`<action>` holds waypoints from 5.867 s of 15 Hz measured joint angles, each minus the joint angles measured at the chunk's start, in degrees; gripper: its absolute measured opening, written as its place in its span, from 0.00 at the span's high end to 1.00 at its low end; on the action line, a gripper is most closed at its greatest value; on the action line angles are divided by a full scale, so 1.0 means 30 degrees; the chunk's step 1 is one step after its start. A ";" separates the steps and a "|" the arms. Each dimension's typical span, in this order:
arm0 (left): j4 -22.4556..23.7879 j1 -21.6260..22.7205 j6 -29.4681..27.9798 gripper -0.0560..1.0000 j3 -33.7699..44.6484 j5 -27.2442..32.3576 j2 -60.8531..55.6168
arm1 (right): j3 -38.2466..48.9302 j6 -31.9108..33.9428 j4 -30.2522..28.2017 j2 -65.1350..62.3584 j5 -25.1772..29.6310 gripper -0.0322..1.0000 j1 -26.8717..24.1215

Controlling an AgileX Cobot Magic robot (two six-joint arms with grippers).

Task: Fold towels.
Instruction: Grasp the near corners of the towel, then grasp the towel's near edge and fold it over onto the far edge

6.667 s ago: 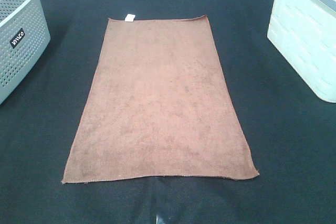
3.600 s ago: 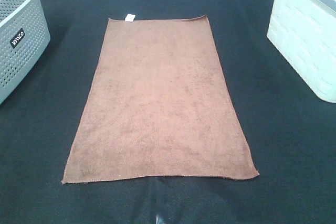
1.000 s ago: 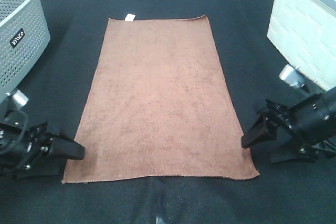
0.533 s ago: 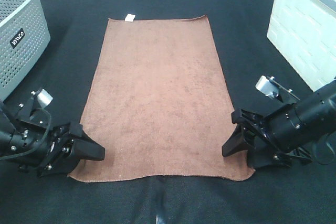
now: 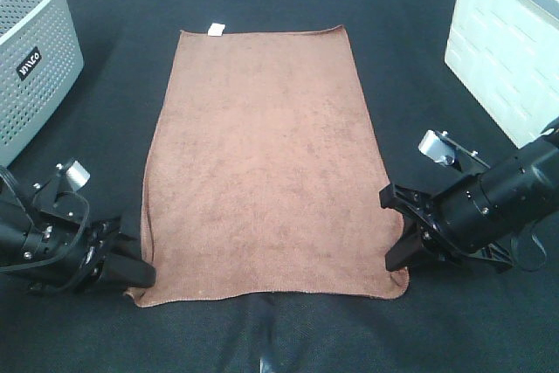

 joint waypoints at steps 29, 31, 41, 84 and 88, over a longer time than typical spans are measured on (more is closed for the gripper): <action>0.9263 0.0000 -0.8174 0.95 -0.6856 -0.1184 -0.3132 | -0.7200 0.3839 -0.4622 -0.1872 0.2884 0.97 0.0000; 0.9912 0.0019 -0.8843 0.95 -0.9511 -0.1261 -0.1337 | -1.0676 0.4985 -0.5978 0.0344 0.3457 0.97 0.0000; 1.0065 0.0917 -0.9339 0.95 -2.1982 -0.1509 0.6360 | -2.8648 0.7926 -1.0199 1.0714 0.6054 0.97 0.0000; 1.7475 0.1642 -1.8640 0.22 -2.0493 0.2807 0.6570 | -2.3109 1.2777 -1.4706 0.8231 1.0504 0.26 0.0000; 1.8086 0.1662 -1.8698 0.22 -2.0397 0.2254 0.6589 | -2.1639 1.1746 -1.3942 0.8136 0.8174 0.26 0.0000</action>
